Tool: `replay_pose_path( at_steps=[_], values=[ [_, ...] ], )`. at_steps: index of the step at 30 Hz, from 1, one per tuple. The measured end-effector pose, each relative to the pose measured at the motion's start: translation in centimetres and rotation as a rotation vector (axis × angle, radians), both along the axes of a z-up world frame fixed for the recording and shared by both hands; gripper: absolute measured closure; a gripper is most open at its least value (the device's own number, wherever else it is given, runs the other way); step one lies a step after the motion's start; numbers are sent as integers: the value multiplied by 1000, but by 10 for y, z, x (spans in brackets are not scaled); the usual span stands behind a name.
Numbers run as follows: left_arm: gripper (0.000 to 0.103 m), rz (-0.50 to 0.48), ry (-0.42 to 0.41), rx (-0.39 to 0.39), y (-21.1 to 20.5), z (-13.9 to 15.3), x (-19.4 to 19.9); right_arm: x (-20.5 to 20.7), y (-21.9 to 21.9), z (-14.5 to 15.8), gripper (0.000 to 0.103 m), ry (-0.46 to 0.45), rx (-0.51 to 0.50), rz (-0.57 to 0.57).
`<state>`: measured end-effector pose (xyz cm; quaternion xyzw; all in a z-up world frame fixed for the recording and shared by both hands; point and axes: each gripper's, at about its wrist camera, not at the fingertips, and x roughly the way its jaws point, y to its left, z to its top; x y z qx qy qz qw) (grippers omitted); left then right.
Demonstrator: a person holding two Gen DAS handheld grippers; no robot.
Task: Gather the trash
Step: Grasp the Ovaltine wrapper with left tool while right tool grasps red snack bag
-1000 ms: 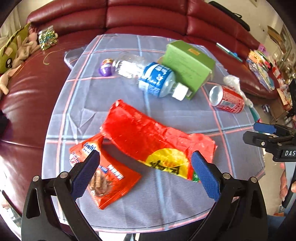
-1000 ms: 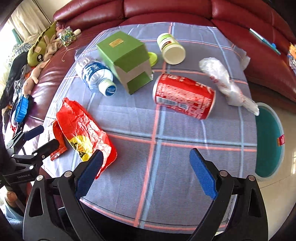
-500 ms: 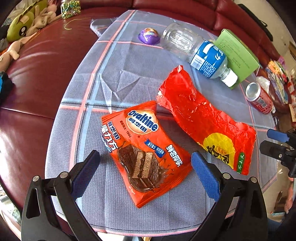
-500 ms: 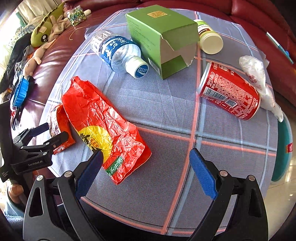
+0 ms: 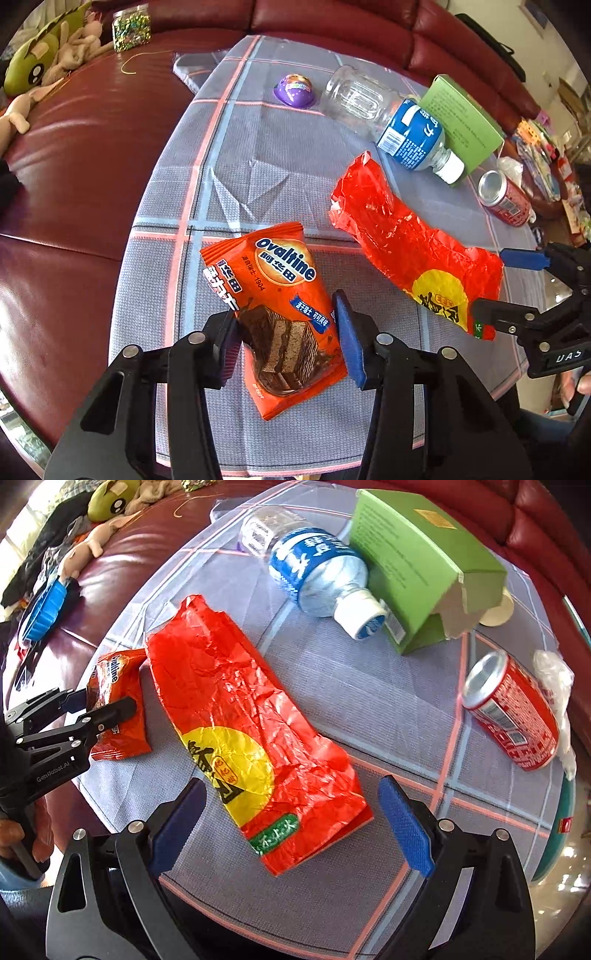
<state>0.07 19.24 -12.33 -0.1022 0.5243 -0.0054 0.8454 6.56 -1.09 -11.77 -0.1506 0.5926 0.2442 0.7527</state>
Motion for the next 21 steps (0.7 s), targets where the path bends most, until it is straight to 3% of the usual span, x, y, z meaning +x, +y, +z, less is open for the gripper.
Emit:
replay_pose_path(
  at_steps=[7, 15, 18, 21],
  values=[
    [52, -24, -3, -16, 9, -2, -3, 3, 37, -22, 13, 3, -76, 122],
    [43, -71, 1, 17, 2, -2, -2, 9, 42, -29, 9, -27, -65, 110],
    [42, -74, 1, 26, 0, -2, -2, 4, 35, -27, 15, -54, -45, 106],
    [38, -75, 2, 41, -3, -2, -1, -4, 31, -21, 35, -79, -32, 127]
  ],
)
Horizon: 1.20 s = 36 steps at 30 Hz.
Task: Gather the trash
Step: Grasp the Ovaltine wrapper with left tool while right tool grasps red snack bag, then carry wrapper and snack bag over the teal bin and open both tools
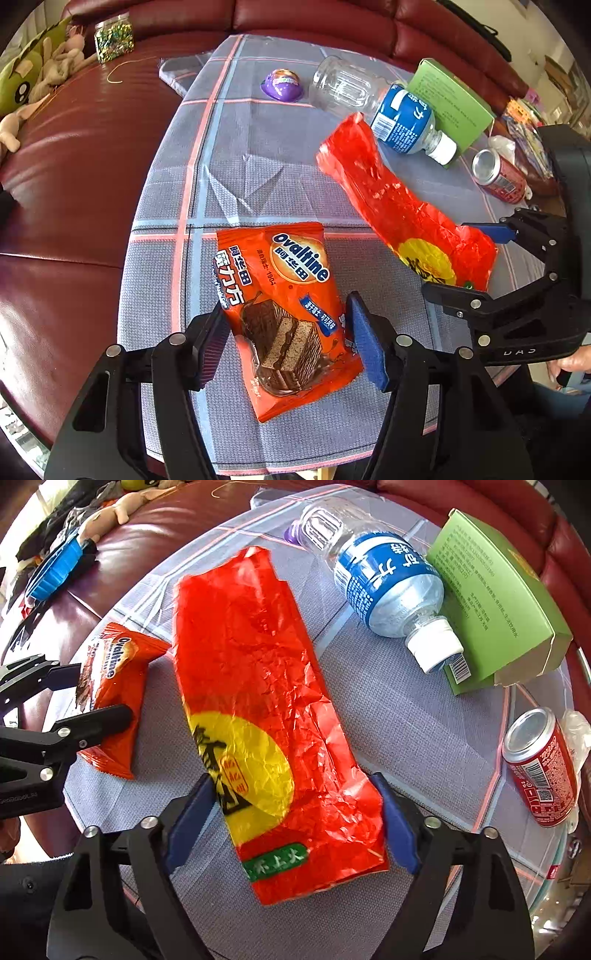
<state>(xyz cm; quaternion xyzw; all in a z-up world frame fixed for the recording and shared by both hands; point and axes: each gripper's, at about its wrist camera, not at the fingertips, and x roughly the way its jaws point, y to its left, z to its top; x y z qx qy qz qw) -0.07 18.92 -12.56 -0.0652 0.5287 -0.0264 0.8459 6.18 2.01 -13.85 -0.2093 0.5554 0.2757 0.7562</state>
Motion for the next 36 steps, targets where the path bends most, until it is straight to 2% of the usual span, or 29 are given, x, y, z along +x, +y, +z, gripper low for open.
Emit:
replay_pose_path(
  at_steps=[1, 4, 5, 6, 7, 8, 10, 12, 22, 31, 36],
  values=[
    [37, 0, 1, 6, -2, 0, 1, -3, 1, 2, 45, -4, 2, 9],
    [35, 5, 0, 34, -6, -1, 1, -8, -1, 6, 66, 2, 11, 17],
    [36, 9, -1, 39, -7, -2, 2, -9, -3, 8, 70, 7, 22, 6],
    [38, 14, -2, 41, -7, -1, 2, -10, -7, 12, 77, 18, 42, -10],
    [53, 20, -5, 47, -7, -1, 1, -8, -13, 14, 81, 41, 68, -36],
    [58, 21, -6, 44, -7, 1, 1, -5, -20, 16, 84, 62, 93, -63],
    [66, 26, -6, 33, -8, 3, 0, -3, -33, 18, 84, 86, 128, -102],
    [68, 36, -14, 51, -11, 7, 1, -2, -45, 23, 84, 101, 165, -125],
    [68, 10, -78, 2, -42, 45, 11, 1, -97, 74, 84, 41, 299, -204],
    [68, -128, -155, -2, -112, 87, 31, 16, -165, 110, 84, -53, 370, -336],
    [68, -238, -187, 0, -164, 106, 50, 23, -224, 120, 84, -98, 387, -432]
  ],
)
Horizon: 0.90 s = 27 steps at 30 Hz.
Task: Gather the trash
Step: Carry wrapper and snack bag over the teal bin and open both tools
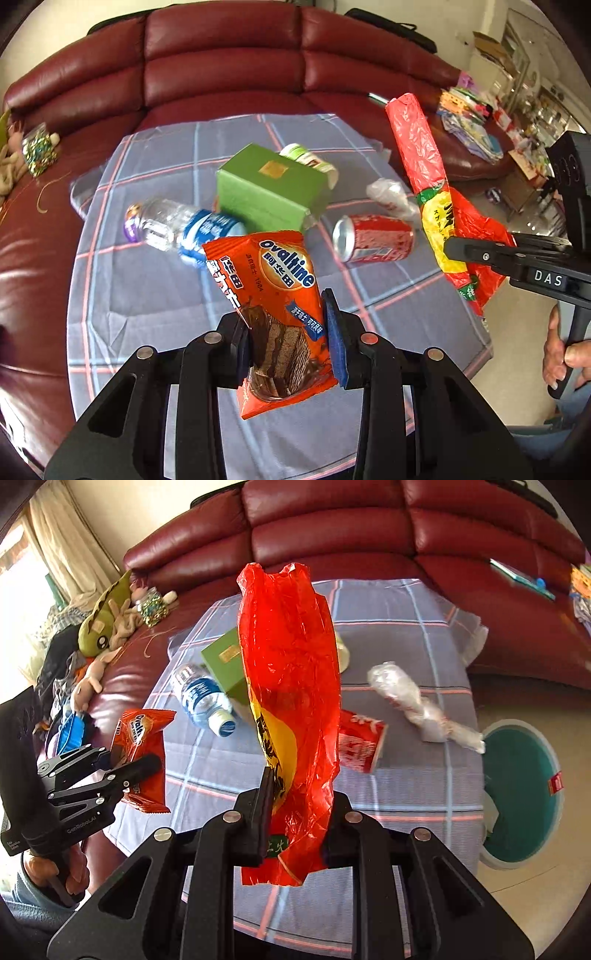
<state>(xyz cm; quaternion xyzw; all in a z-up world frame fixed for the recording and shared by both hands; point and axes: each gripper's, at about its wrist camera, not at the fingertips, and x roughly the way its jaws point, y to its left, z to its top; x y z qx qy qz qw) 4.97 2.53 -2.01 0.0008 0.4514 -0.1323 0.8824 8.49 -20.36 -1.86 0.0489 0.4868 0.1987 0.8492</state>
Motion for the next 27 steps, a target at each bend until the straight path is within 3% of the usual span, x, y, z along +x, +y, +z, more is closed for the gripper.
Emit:
replay_pose_path(
  at_steps=[8, 16, 21, 27],
  values=[
    [68, -186, -4, -14, -99, 10, 33, 2, -107, -4, 83, -1, 14, -195],
    [68, -371, 28, -6, -203, -7, 58, -5, -214, -27, 82, 55, 23, -388],
    [68, -430, 64, 8, -246, -23, 72, -1, -254, -67, 81, 150, 47, -445],
    [68, -454, 95, 28, -280, -36, 88, 16, -272, -102, 73, 222, 79, -456]
  ],
)
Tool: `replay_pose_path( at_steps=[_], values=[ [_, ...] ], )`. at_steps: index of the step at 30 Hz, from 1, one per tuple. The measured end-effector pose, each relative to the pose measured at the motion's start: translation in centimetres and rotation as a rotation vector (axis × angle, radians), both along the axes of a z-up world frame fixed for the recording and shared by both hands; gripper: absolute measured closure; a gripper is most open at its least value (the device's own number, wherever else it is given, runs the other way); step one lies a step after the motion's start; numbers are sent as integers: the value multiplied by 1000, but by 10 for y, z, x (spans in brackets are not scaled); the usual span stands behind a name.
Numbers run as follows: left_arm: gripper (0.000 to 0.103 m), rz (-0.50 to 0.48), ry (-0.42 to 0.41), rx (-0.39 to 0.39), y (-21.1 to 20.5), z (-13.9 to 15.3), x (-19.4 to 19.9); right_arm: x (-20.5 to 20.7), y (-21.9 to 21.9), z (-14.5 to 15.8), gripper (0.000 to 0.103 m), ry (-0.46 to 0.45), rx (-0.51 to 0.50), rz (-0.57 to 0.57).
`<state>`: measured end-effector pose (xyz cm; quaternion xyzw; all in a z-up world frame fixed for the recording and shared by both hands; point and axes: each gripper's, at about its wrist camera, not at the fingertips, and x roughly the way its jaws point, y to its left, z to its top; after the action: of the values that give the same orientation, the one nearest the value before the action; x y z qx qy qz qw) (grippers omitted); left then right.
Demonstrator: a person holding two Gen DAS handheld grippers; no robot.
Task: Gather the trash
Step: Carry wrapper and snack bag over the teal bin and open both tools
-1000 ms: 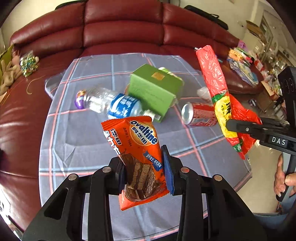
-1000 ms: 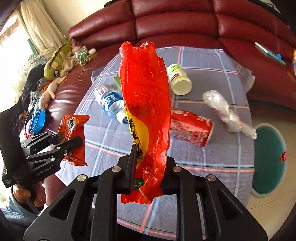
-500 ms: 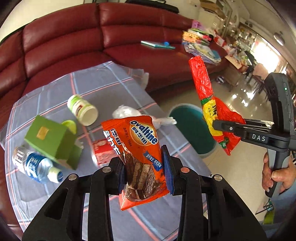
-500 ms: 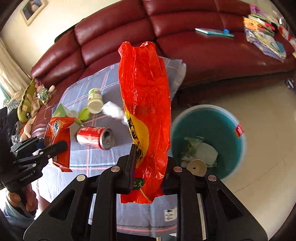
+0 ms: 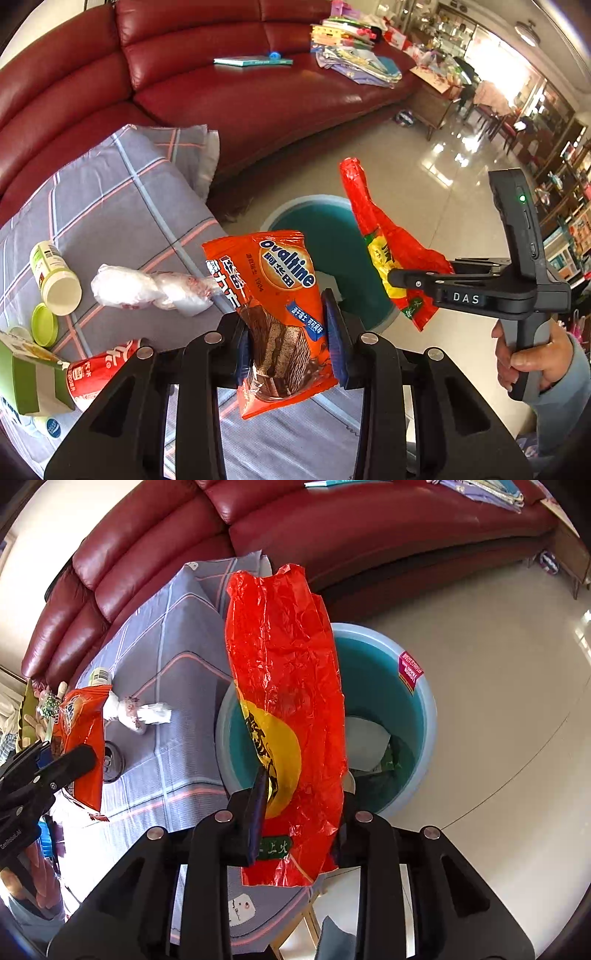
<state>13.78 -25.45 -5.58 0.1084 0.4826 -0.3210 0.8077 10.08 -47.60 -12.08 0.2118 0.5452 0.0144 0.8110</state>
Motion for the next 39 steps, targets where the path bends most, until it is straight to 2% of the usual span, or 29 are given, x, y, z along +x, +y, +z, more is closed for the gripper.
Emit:
replay_pose_path(
  at_steps=[2, 4, 6, 12, 23, 25, 27, 29, 31, 33, 39],
  values=[
    [68, -1, 11, 5, -7, -4, 6, 6, -4, -6, 63, 7, 3, -1],
    [68, -1, 22, 8, -14, -9, 12, 12, -7, -11, 43, 11, 6, -9],
    [68, -2, 33, 11, -20, -13, 17, 16, -13, -14, 31, 12, 13, -28],
    [68, -23, 53, 18, -35, -24, 25, 12, -30, -13, 17, 6, 21, -80],
    [67, -93, 74, 21, -72, -39, 24, -3, -48, 3, 16, -3, -15, -142],
    [62, -104, 73, 24, -78, -41, 24, -6, -52, 6, 16, -7, -21, -152],
    [48, -105, 61, 30, -82, -42, 23, -8, -55, 8, 16, -7, -23, -160],
    [39, -98, 49, 38, -84, -42, 22, -10, -59, 9, 16, -9, -28, -167],
    [11, -84, 44, 41, -83, -41, 22, -11, -61, 9, 16, -6, -28, -176],
    [4, -67, 22, 38, -79, -37, 20, -10, -63, 7, 16, -1, -25, -183],
    [4, -47, 18, 54, -72, -31, 18, -8, -59, 5, 16, 19, -27, -183]
  ],
)
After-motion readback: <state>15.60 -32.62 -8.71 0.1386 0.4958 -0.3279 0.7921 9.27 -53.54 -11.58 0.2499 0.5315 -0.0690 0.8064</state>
